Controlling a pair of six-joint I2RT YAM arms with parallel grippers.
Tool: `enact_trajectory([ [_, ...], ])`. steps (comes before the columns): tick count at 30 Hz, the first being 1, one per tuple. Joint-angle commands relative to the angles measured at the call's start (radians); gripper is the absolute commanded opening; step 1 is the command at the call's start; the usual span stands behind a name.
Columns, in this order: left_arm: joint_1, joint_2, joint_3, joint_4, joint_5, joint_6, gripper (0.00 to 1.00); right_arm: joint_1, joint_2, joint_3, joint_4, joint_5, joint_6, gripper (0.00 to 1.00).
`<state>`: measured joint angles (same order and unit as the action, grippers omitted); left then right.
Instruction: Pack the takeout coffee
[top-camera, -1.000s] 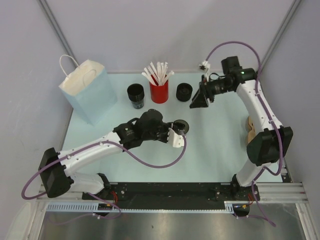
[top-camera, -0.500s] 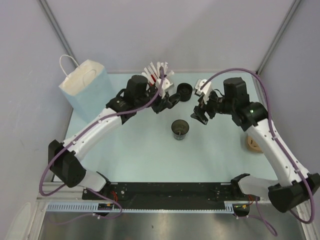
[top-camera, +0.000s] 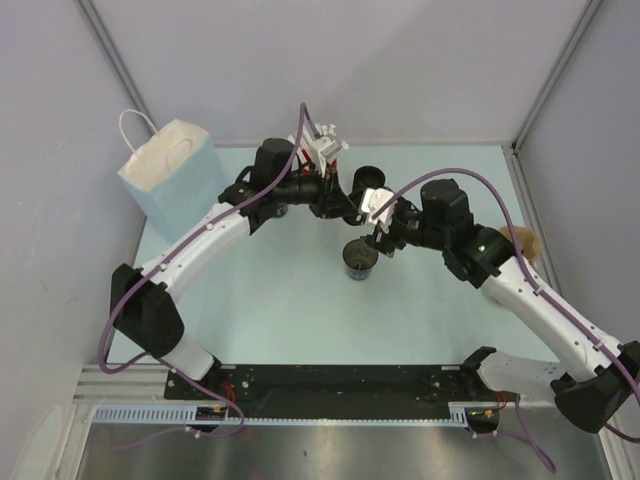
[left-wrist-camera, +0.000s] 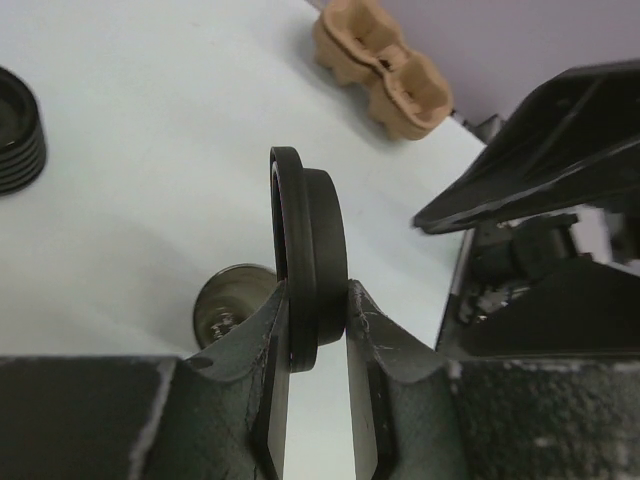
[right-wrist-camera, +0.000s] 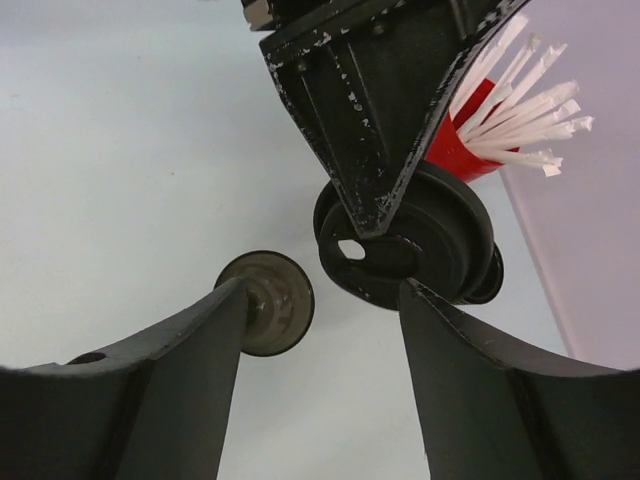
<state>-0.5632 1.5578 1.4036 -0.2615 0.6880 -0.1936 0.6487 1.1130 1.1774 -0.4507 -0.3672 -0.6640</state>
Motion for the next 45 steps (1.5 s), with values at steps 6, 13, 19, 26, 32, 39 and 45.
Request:
enact_trajectory([
  [6,0.028,-0.025,-0.018,0.104,0.122,-0.167,0.24,0.071,-0.008,-0.05,0.056,0.086,-0.106,0.61],
  [13,0.031,-0.012,-0.012,0.105,0.13,-0.181,0.24,0.1,-0.025,-0.105,0.102,0.145,-0.164,0.55],
  [19,0.032,-0.015,-0.015,0.105,0.127,-0.181,0.24,0.112,-0.021,-0.144,0.158,0.18,-0.192,0.52],
  [26,0.032,-0.015,-0.02,0.1,0.116,-0.172,0.24,0.124,-0.028,-0.142,0.176,0.197,-0.192,0.5],
  [32,0.032,-0.008,-0.02,0.103,0.116,-0.176,0.25,0.131,-0.016,-0.142,0.198,0.206,-0.186,0.5],
  [39,0.032,-0.01,-0.025,0.113,0.13,-0.184,0.24,0.132,0.021,-0.142,0.241,0.215,-0.172,0.46],
  [45,0.031,-0.008,-0.023,0.117,0.136,-0.187,0.25,0.14,0.042,-0.144,0.25,0.223,-0.174,0.38],
])
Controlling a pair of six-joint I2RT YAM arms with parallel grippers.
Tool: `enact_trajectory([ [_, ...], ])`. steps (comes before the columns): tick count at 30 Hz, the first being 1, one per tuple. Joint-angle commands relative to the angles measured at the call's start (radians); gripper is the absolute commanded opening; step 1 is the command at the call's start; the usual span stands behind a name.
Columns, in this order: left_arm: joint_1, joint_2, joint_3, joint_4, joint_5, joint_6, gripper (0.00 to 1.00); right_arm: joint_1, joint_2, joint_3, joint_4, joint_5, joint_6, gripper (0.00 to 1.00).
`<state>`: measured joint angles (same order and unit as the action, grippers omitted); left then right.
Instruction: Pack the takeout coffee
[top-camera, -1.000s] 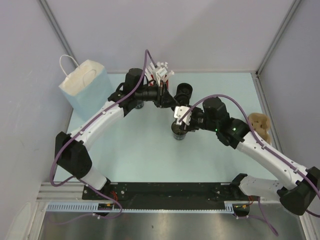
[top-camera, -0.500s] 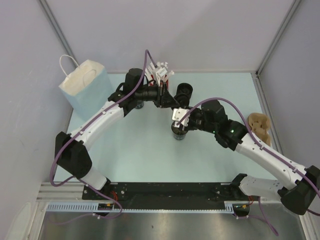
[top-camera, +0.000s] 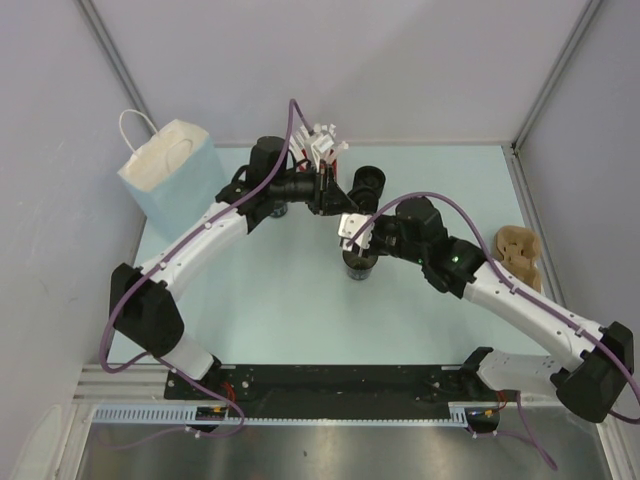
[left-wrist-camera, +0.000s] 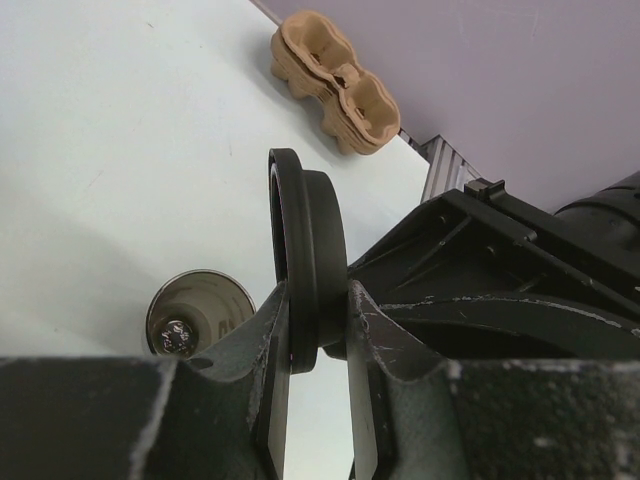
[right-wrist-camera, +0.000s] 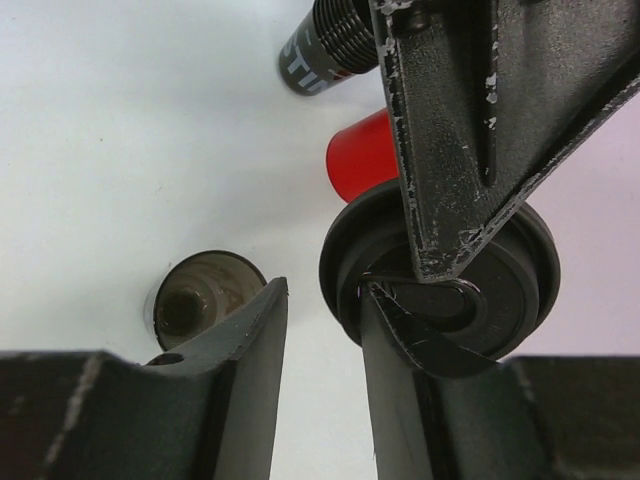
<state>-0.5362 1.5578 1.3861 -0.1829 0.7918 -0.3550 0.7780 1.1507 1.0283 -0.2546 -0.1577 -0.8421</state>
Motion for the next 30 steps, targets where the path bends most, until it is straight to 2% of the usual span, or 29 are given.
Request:
enact_trajectory([
  [1,0.005,-0.008,-0.007,0.042,0.034,-0.025,0.25,0.009,0.007,0.006,0.055,0.014,0.008,0.36],
  [3,0.005,-0.012,-0.01,0.045,0.035,-0.03,0.25,0.009,0.012,0.006,0.064,0.023,0.012,0.3],
  [9,0.004,-0.013,-0.015,0.054,0.047,-0.036,0.25,0.01,0.024,0.006,0.086,0.035,0.02,0.21],
  [12,0.005,-0.016,-0.015,0.057,0.052,-0.036,0.31,0.012,0.027,0.007,0.084,0.033,0.018,0.11],
  [13,0.005,-0.016,-0.016,0.059,0.053,-0.038,0.43,0.013,0.027,0.007,0.083,0.032,0.017,0.07],
  [14,0.005,-0.019,-0.018,0.06,0.053,-0.035,0.48,0.015,0.026,0.007,0.078,0.029,0.017,0.01],
  [15,0.005,-0.022,-0.021,0.068,0.057,-0.035,0.53,0.015,0.024,0.007,0.075,0.027,0.017,0.0],
  [17,0.005,-0.028,-0.027,0.071,0.058,-0.032,0.7,0.017,0.018,0.007,0.063,0.027,0.011,0.0],
  [18,0.007,-0.034,-0.027,0.074,0.058,-0.029,0.83,0.017,0.015,0.007,0.055,0.027,0.008,0.0],
  [21,0.016,-0.054,-0.027,0.069,0.055,-0.015,0.99,0.017,-0.002,0.007,0.028,0.026,-0.002,0.0],
  [25,0.056,-0.087,-0.003,0.048,0.041,0.004,0.99,0.017,-0.034,0.013,-0.024,0.017,-0.02,0.0],
  [30,0.159,-0.131,0.057,-0.035,-0.008,0.088,0.99,0.012,-0.058,0.05,-0.141,-0.014,-0.023,0.0],
])
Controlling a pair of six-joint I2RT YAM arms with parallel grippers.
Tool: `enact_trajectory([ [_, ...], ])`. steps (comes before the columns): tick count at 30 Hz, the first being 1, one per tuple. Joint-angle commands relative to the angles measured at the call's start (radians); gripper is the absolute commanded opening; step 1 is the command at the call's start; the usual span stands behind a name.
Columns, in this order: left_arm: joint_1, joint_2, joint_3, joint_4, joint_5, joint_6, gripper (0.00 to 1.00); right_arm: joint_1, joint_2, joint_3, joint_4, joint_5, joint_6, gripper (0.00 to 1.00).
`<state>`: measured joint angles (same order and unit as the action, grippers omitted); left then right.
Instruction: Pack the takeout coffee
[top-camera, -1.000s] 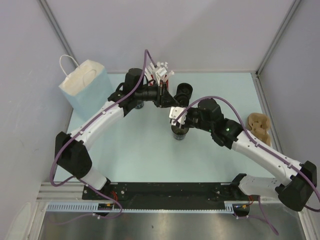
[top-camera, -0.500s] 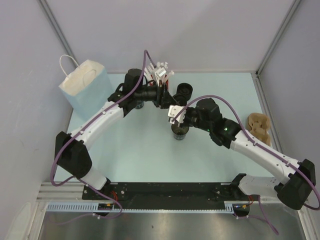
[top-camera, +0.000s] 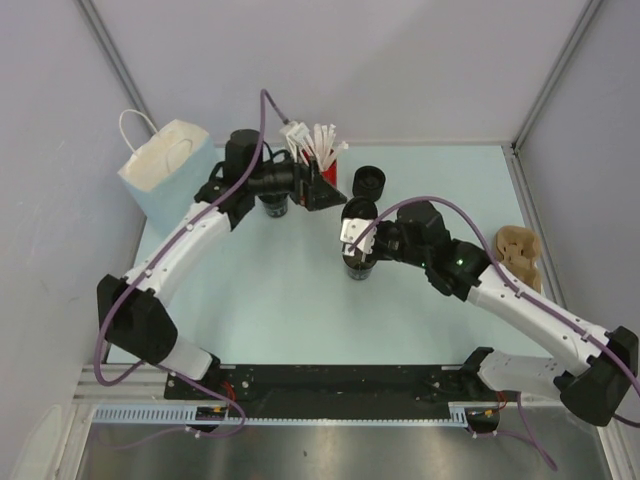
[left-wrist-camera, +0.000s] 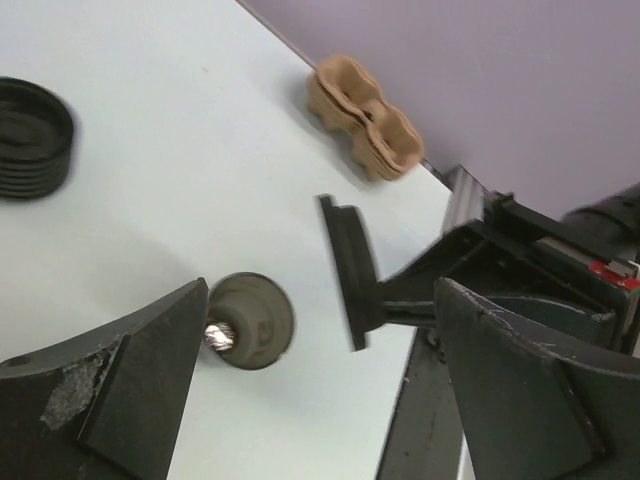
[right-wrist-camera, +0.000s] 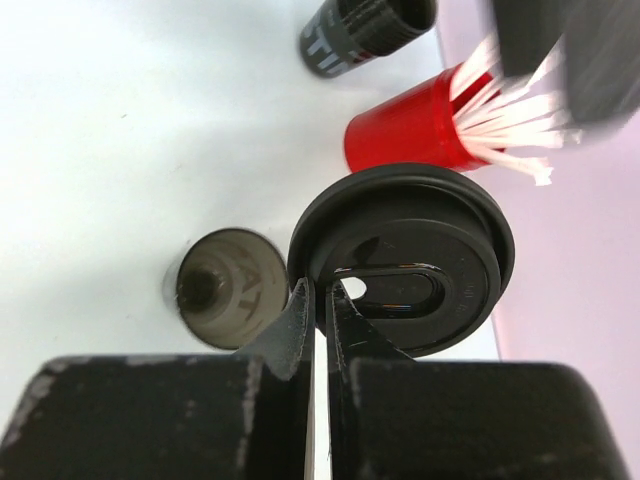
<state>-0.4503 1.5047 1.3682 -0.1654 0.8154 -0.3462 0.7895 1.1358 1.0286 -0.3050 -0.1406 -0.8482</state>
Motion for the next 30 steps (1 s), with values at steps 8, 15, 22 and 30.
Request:
enact_trajectory([
  [8,0.203,-0.195,0.098,-0.266,-0.243,0.432,0.99,-0.05,0.053,0.224,-0.324,-0.096,0.001,0.0],
  [15,0.223,-0.359,-0.046,-0.298,-0.338,0.542,0.99,-0.07,0.3,0.43,-0.578,-0.07,0.027,0.0],
  [22,0.28,-0.465,-0.06,-0.385,-0.335,0.612,0.99,-0.099,0.539,0.726,-0.891,-0.171,0.06,0.01],
  [30,0.311,-0.503,-0.139,-0.465,-0.3,0.671,0.99,-0.081,0.599,0.751,-0.957,-0.156,0.086,0.01],
])
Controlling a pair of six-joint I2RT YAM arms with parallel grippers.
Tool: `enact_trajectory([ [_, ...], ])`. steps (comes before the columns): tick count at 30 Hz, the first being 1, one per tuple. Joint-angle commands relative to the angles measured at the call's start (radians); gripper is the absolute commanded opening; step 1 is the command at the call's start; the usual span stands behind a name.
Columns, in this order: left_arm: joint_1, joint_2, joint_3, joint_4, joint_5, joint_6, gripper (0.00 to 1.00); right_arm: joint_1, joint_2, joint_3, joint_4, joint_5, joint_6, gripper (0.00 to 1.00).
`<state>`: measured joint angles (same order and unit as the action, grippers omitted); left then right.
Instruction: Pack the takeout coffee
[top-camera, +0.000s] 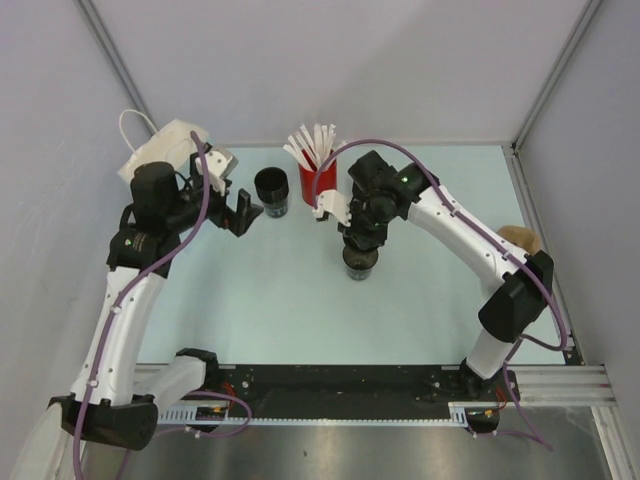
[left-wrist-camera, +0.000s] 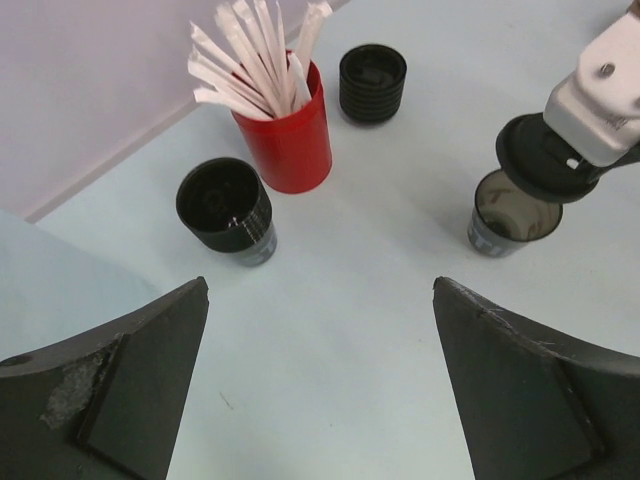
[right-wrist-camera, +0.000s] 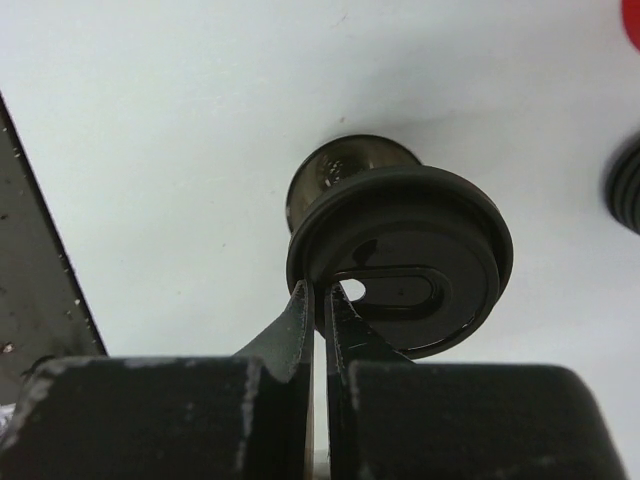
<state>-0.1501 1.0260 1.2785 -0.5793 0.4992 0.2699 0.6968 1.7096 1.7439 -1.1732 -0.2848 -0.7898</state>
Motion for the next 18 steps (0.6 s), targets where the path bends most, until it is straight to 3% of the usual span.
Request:
enact_trajectory([
  [1,0.011,-0.036,-0.065,-0.044,0.013,0.054,0.99,0.015,0.027,0.02,-0.076,-0.001,0.032,0.01],
  [9,0.011,-0.167,-0.208,0.036,0.064,0.057,1.0,0.018,0.05,-0.046,-0.019,0.019,0.046,0.0],
  [18,0.011,-0.175,-0.242,0.035,0.107,0.074,1.0,0.058,0.076,-0.127,0.079,0.101,0.064,0.0],
])
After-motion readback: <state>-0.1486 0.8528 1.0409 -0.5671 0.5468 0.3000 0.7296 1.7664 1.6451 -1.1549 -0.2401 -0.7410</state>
